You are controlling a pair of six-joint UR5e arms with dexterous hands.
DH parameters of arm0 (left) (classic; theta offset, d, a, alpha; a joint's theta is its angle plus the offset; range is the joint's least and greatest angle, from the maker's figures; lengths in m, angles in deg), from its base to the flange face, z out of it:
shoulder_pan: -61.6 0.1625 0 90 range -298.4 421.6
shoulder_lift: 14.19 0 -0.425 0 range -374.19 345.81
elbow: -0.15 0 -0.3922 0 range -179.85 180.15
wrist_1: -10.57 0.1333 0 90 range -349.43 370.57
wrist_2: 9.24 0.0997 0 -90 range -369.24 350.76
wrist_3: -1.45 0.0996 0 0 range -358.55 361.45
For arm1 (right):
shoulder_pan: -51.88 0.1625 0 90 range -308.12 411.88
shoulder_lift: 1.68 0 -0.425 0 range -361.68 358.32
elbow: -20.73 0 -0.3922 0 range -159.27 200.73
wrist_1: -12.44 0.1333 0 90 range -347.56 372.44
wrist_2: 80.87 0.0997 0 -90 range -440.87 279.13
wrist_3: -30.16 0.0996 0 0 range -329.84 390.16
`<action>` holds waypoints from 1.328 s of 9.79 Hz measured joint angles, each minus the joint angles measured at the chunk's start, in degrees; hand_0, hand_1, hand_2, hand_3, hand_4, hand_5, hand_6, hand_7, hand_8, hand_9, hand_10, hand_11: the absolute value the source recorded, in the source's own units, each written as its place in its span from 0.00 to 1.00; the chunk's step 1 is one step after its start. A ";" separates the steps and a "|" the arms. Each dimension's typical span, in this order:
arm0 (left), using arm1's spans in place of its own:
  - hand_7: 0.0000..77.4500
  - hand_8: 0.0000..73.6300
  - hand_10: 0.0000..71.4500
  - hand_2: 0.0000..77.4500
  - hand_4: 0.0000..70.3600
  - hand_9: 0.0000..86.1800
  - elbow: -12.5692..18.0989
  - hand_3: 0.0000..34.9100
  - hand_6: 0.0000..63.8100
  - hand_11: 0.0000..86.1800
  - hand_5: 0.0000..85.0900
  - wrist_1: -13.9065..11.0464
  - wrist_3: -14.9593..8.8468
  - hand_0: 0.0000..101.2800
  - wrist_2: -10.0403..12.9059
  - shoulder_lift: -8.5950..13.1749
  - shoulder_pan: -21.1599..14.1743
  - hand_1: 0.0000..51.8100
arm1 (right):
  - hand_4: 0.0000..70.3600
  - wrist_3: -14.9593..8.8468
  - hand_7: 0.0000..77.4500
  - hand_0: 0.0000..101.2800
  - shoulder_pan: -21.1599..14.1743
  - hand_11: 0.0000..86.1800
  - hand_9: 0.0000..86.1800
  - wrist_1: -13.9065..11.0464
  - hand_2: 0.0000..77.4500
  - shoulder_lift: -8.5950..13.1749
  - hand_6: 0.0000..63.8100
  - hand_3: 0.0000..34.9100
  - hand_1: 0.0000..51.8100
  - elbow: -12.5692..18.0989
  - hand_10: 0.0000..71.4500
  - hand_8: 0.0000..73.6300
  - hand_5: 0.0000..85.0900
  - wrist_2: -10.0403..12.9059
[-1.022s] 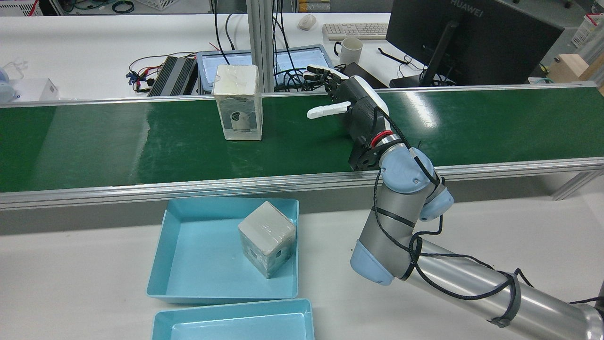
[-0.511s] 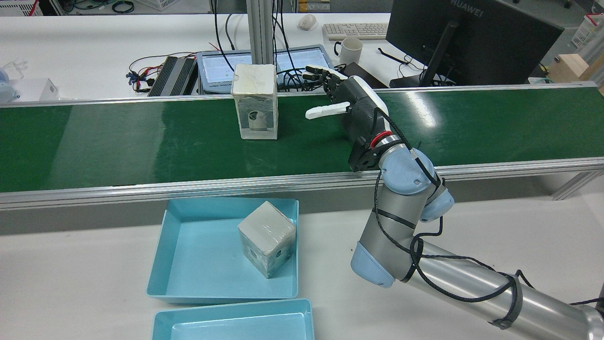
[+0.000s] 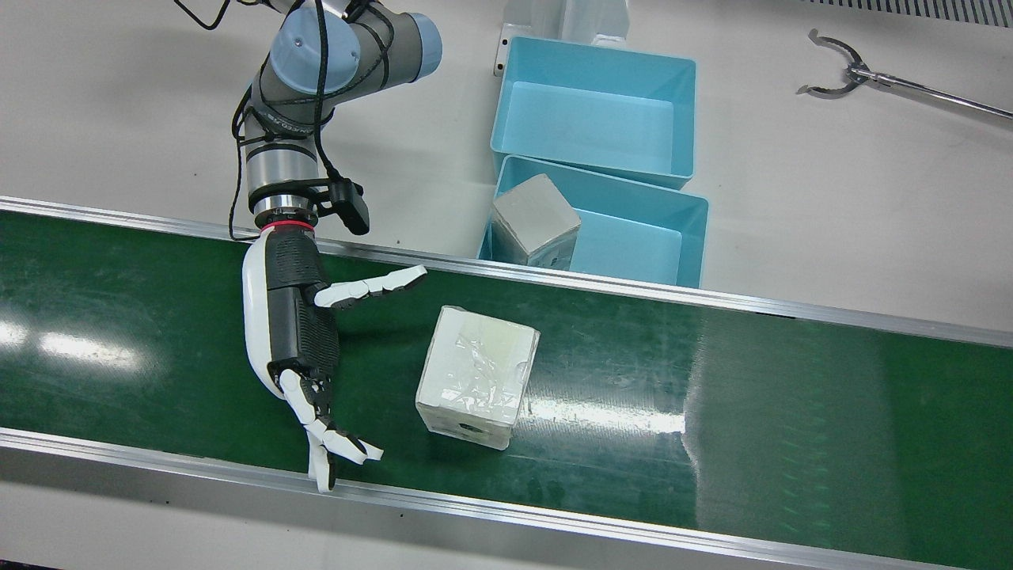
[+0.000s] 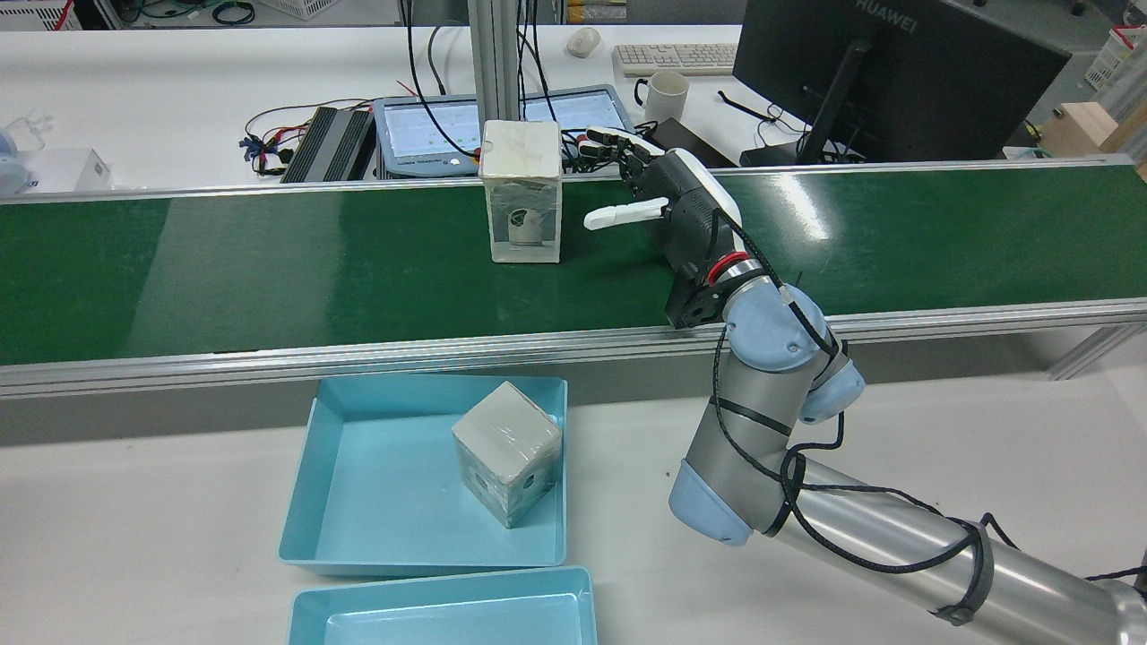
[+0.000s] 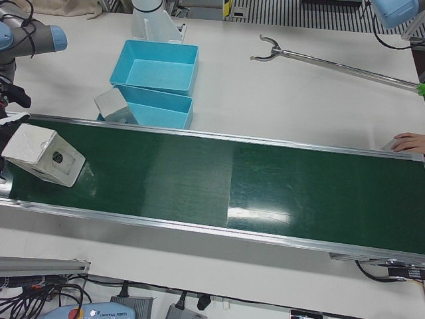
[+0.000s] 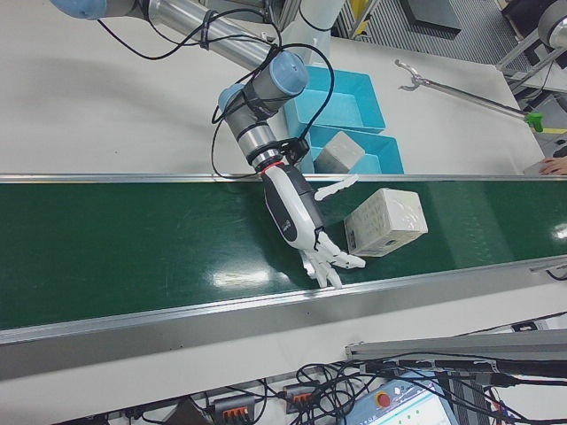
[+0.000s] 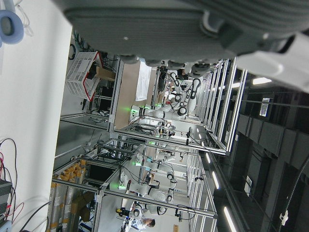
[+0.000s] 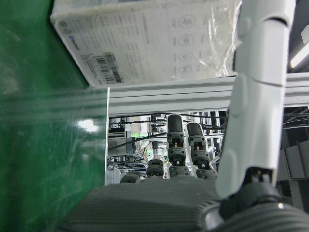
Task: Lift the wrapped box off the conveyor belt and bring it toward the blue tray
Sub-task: 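Close the right hand fingers around the plastic-wrapped white box, then lift the wrapped box off the belt and swing it toward the blue tray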
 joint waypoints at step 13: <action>0.01 0.01 0.01 0.01 0.00 0.01 0.00 0.00 0.01 0.01 0.01 0.00 0.00 0.00 0.00 0.00 0.00 0.00 | 0.44 0.00 0.44 0.63 -0.09 0.01 0.29 -0.05 0.28 0.59 0.35 0.00 0.47 -0.09 0.17 0.29 0.40 0.20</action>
